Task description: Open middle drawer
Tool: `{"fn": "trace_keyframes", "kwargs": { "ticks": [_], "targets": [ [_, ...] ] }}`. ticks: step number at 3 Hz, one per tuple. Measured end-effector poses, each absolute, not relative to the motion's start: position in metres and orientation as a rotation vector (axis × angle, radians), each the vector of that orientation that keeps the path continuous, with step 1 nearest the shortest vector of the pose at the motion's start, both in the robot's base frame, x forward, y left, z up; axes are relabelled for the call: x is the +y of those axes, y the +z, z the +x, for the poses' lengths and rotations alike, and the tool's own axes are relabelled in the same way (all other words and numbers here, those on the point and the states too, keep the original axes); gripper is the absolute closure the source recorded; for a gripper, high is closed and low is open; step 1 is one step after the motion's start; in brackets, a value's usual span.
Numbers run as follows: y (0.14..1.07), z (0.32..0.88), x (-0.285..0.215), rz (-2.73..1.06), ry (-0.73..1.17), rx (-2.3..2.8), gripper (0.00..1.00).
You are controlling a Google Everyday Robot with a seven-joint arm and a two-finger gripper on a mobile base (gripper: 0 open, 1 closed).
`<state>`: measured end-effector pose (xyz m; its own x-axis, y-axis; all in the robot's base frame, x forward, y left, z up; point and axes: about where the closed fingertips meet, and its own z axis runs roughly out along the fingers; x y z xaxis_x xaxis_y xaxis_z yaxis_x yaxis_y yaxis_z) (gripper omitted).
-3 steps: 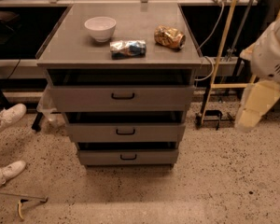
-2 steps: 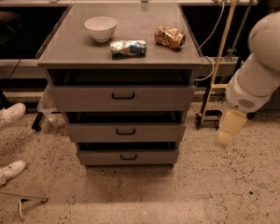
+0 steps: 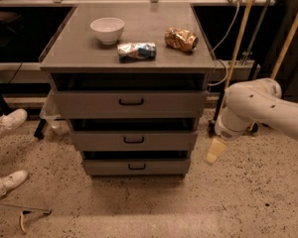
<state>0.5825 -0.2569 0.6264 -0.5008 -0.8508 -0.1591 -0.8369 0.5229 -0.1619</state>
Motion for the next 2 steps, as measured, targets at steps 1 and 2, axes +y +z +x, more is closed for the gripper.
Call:
{"fn": "trace_keyframes", "kwargs": {
  "ticks": [1, 2],
  "targets": [
    [0.5639, 0.6143, -0.2442, -1.468, -0.105, 2.556, 0.00],
    [0.5639, 0.6143, -0.2442, -1.468, -0.105, 2.556, 0.00]
  ]
}}
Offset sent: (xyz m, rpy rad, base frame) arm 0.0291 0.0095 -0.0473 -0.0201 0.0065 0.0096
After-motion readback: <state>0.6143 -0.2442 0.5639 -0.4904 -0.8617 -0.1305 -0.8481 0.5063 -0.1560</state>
